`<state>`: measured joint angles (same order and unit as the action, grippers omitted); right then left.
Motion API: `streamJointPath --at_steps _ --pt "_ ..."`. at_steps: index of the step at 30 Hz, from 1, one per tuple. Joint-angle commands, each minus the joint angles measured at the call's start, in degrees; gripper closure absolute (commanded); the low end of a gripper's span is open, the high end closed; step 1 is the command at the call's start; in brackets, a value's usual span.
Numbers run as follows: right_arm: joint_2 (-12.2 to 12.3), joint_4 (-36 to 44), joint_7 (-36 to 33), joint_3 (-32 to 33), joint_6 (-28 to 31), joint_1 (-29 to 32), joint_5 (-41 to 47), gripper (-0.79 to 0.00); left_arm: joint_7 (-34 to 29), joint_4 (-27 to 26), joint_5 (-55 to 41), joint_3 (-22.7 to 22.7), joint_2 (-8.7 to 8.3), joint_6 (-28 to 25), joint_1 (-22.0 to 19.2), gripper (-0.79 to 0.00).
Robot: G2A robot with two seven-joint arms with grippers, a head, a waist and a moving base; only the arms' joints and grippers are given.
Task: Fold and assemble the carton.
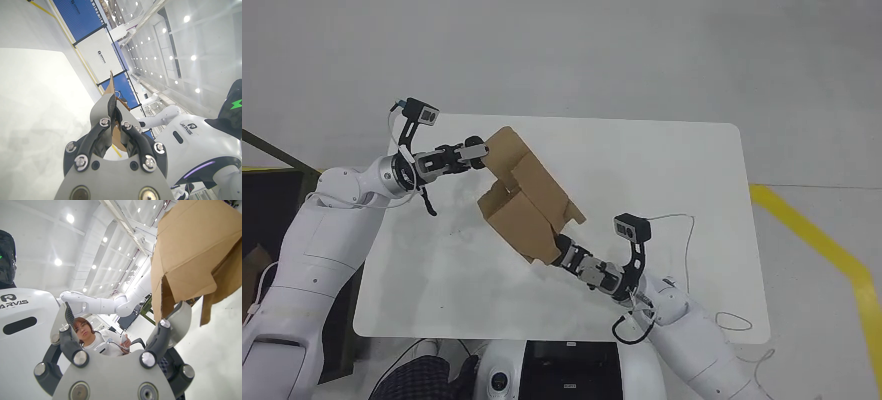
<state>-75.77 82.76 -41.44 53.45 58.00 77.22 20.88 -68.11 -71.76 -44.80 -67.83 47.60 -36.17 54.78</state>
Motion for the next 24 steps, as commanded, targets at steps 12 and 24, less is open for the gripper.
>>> streamJointPath --at_steps 12,24 --pt "-0.81 -2.00 4.87 -2.59 0.00 -0.62 -3.55 -0.542 0.00 0.00 0.00 0.00 0.00 0.00 0.00 0.000" --pt "-0.87 -2.63 8.83 -2.92 -3.74 -0.86 -8.30 -0.114 0.00 0.00 0.00 0.00 0.00 0.00 0.00 0.000"
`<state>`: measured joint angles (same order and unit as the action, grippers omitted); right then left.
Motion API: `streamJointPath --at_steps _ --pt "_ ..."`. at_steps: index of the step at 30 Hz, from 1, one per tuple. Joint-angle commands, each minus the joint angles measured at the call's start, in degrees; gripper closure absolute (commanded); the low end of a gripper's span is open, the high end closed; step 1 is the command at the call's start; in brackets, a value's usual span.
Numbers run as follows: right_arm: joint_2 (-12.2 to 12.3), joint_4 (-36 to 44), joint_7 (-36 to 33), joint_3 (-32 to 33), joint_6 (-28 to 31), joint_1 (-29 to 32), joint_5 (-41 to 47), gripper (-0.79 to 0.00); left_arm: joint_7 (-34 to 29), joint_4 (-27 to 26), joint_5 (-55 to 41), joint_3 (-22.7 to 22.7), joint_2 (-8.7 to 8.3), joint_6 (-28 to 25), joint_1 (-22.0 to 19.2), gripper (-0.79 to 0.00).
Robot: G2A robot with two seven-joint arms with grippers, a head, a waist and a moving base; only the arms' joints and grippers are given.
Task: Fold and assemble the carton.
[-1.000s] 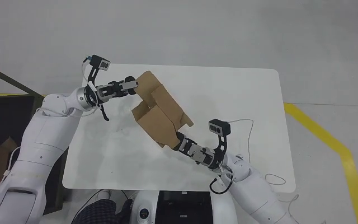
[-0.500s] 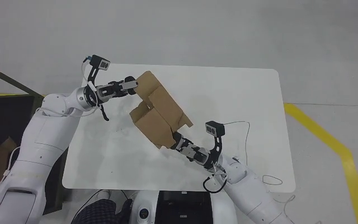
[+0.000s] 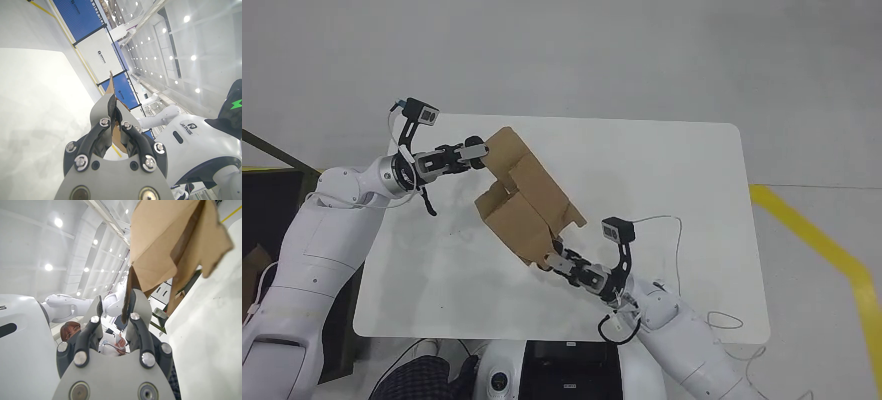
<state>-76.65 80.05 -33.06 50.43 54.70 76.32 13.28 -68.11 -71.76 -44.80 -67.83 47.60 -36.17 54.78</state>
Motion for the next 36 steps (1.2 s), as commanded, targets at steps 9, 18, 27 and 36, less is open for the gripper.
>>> streamJointPath --at_steps 9,18,27,36 --pt "0.10 1.26 5.16 1.15 -3.73 0.93 -6.51 0.000 0.00 0.00 0.00 0.00 0.00 0.00 0.00 0.000" --pt "0.66 3.16 6.98 3.09 -3.30 1.99 -8.50 0.000 0.00 0.00 0.00 0.00 0.00 0.00 0.00 -0.785" --pt "2.38 4.92 0.63 6.36 -1.09 1.90 -4.20 0.000 0.00 0.00 0.00 0.00 0.00 0.00 0.00 -0.785" --pt "5.76 6.47 -20.09 10.75 -5.33 -0.76 6.01 0.000 0.00 0.00 0.00 0.00 0.00 0.00 0.00 -0.785"
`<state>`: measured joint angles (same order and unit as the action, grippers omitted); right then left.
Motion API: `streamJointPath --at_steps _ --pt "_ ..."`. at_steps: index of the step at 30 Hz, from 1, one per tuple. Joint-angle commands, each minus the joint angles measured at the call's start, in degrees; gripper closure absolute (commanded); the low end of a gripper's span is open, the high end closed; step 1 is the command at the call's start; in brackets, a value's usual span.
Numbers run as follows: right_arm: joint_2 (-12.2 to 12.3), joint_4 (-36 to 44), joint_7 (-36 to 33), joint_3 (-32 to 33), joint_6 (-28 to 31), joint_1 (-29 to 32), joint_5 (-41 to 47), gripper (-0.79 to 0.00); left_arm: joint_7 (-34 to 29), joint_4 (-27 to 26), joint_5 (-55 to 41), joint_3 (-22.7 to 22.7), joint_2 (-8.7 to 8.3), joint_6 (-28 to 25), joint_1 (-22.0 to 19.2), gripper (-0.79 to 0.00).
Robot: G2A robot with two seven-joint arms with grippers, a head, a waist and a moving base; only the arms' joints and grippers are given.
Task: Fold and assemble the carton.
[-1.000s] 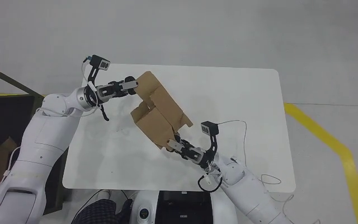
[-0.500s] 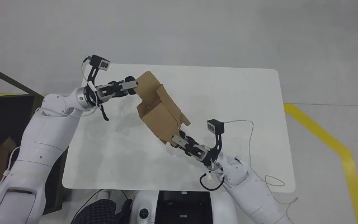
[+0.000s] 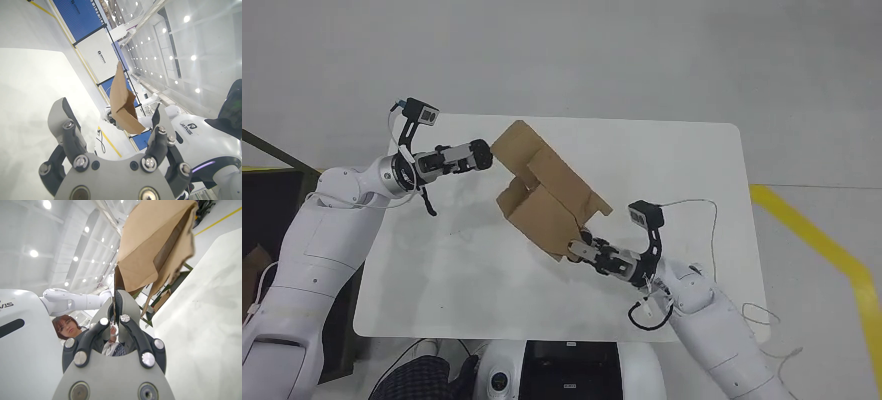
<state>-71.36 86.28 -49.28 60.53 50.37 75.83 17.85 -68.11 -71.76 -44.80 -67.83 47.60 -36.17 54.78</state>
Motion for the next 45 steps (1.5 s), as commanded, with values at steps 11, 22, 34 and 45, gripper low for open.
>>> streamJointPath --at_steps 11,22,34,45 --pt "5.04 3.63 -23.60 7.26 -18.96 -2.78 12.59 0.000 0.00 0.00 0.00 0.00 0.00 0.00 0.00 -0.785" --pt "5.86 -3.12 -34.18 2.92 -29.54 -10.86 15.12 0.000 0.00 0.00 0.00 0.00 0.00 0.00 0.00 -0.785" --pt "5.30 -9.74 -35.25 -1.74 -30.61 -20.95 16.07 0.000 0.00 0.00 0.00 0.00 0.00 0.00 0.00 -0.785" --pt "5.29 -10.51 -34.76 -1.58 -30.12 -21.27 16.26 0.000 0.00 0.00 0.00 0.00 0.00 0.00 0.00 -0.785"
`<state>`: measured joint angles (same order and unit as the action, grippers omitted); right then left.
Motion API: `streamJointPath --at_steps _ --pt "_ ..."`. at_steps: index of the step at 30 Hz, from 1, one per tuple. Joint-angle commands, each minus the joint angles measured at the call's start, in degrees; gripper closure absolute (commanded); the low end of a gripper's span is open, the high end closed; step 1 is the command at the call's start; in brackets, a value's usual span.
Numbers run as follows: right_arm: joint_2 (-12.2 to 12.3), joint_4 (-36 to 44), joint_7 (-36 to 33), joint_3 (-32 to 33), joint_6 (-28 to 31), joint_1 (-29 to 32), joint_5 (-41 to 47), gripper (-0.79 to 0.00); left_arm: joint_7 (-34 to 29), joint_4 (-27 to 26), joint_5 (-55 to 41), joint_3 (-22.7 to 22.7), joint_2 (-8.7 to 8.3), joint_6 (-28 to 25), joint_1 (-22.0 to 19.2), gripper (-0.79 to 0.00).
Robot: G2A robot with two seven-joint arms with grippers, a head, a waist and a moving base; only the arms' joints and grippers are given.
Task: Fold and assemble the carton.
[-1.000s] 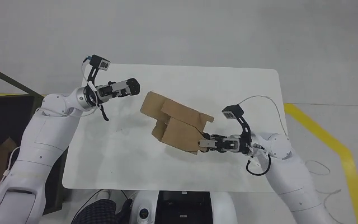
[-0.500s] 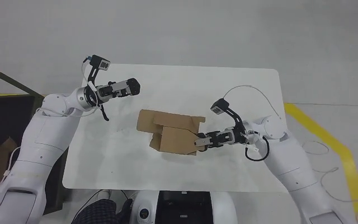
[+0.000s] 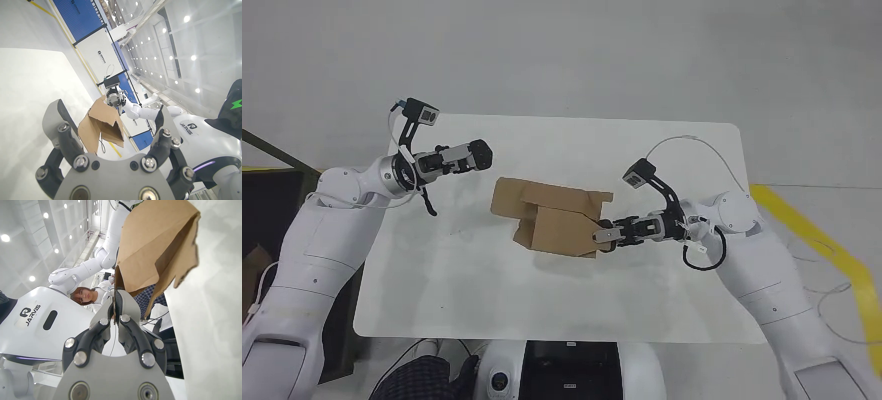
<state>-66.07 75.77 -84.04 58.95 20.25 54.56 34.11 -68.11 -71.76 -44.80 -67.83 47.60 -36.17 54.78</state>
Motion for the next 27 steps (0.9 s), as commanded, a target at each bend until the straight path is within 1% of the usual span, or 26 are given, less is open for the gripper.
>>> streamJointPath --at_steps 1,8,12,14,17,21,25,27 --pt "0.00 0.00 0.00 0.00 0.00 0.00 0.00 0.000 0.00 0.00 0.00 0.00 0.00 0.00 0.00 -0.785" --pt "0.00 0.00 0.00 0.00 0.00 0.00 0.00 0.000 0.00 0.00 0.00 0.00 0.00 0.00 0.00 -0.785" --pt "0.14 1.22 2.67 0.27 -2.20 0.30 -1.30 0.000 0.00 0.00 0.00 0.00 0.00 0.00 0.00 -0.785" --pt "0.19 0.96 2.70 0.36 -3.43 -0.05 -1.19 0.000 1.20 -1.80 0.46 0.46 0.16 1.76 0.85 -0.785" --pt "-0.01 0.00 2.60 -0.37 -4.40 -0.96 -1.11 0.000 0.58 -3.61 0.01 0.81 0.35 3.57 1.65 -0.785" --pt "-0.60 -1.89 2.15 -2.57 -5.72 -2.98 -1.59 0.000 -1.06 -4.77 0.61 1.78 0.66 5.29 2.22 -0.785" --pt "-1.25 -3.61 1.73 -3.96 -5.69 -4.23 0.63 0.000 -1.70 -5.12 1.18 2.82 1.13 5.81 2.35 -0.785" --pt "-1.49 -4.43 2.56 -4.11 -5.26 -4.57 1.62 0.000 -1.97 -5.01 0.93 3.17 1.36 6.18 2.28 -0.785"
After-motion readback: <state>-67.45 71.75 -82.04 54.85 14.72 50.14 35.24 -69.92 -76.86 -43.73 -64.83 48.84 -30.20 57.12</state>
